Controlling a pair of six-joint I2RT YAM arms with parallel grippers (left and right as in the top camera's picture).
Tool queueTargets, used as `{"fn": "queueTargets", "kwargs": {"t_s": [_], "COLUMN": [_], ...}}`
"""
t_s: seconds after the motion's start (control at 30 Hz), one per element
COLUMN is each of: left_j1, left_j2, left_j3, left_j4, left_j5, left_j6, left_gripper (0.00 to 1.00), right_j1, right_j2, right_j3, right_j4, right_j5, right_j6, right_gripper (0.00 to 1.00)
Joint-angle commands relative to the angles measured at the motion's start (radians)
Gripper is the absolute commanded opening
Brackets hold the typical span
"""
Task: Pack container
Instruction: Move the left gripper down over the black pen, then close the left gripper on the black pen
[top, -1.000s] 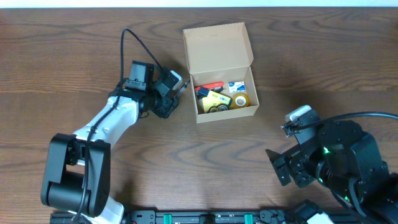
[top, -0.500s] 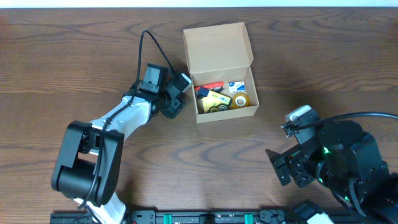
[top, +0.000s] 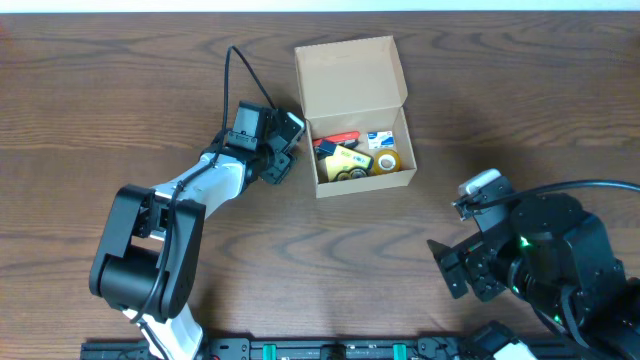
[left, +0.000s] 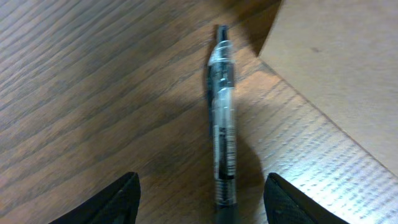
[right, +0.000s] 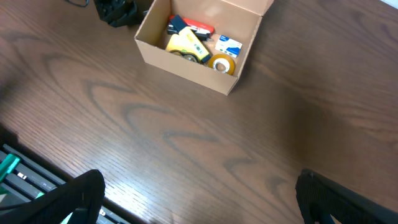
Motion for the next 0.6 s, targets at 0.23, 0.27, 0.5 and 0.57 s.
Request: {"fn": "queueTargets", "kwargs": {"t_s": [0.23,0.27,0.5,0.57], "left_j1": [0.002,0.002,0.003,0.005], "left_j2": [0.063,0.069,0.087,0.087], "left_j3": [-0.003,-0.003,-0.003,-0.003], "left_j4": [0.004,0.004,0.017,0.022], "left_j5": [-0.051,-0.053,-0.177,-0.207], "left_j6": [-0.072,-0.072,-0.143,-0.152], "left_gripper": [0.61,0.60,0.59,0.59], "right_j1": [-0.017,-0.017,-0.017,-0.017], "right_j2": [-0.002,-0.002,-0.002,-0.002], "right_j3": [0.000,0.000,0.000,0.000], "right_j4": [0.000,0.000,0.000,0.000], "right_j5": [0.011,0.011,0.011,0.011], "right_j6": [0.014,0.014,0.014,0.014], "right_gripper": [0.99,0.99,0.99,0.99]}}
